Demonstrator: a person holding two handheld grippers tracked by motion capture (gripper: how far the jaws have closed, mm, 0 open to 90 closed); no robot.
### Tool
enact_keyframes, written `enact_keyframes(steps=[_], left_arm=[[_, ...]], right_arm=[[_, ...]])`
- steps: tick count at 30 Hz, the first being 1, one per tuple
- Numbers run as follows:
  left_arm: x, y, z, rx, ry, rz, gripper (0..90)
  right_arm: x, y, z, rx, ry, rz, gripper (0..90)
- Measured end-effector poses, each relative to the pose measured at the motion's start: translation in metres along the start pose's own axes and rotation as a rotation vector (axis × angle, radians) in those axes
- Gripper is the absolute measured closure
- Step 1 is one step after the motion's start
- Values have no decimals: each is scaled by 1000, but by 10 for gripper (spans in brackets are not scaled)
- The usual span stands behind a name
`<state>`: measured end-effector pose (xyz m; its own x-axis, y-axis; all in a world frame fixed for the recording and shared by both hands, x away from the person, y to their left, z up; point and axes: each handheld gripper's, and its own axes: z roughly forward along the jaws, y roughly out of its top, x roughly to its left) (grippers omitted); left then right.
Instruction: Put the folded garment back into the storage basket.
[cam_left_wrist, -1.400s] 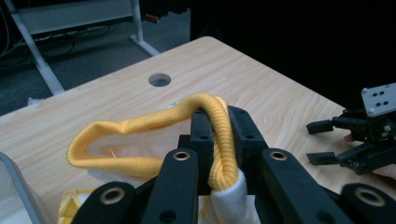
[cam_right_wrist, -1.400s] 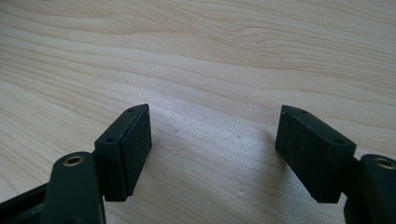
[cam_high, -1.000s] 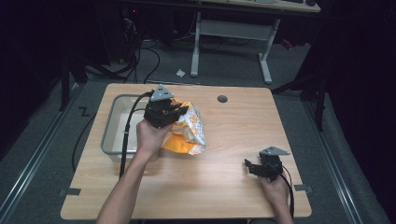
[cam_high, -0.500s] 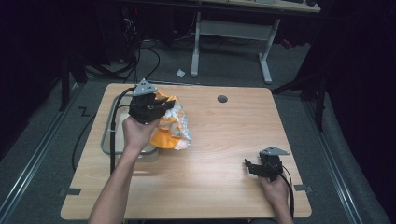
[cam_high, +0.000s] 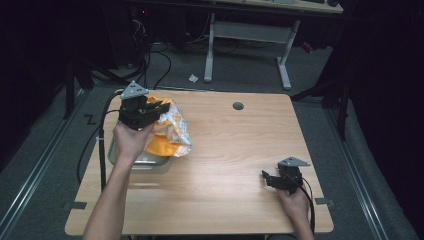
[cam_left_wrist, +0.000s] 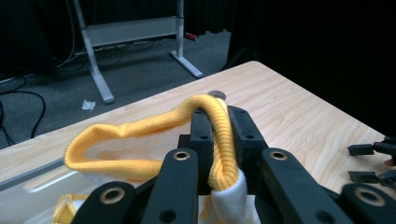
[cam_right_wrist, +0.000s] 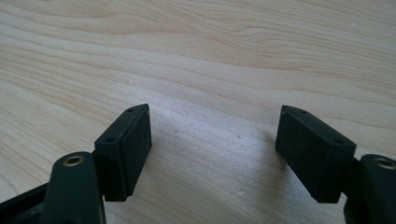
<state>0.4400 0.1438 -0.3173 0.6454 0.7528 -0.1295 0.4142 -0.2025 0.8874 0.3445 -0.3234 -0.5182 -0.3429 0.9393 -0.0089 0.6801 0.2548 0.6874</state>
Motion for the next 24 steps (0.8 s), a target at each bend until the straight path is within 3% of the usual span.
enact_keyframes(steps=[12, 24], left_arm=[[22, -4, -4, 31, 40, -9, 816], [47, -13, 8, 86, 65, -20, 816]], right_arm=[[0, 0, 0, 0, 0, 1, 271], [0, 0, 0, 0, 0, 0, 271]])
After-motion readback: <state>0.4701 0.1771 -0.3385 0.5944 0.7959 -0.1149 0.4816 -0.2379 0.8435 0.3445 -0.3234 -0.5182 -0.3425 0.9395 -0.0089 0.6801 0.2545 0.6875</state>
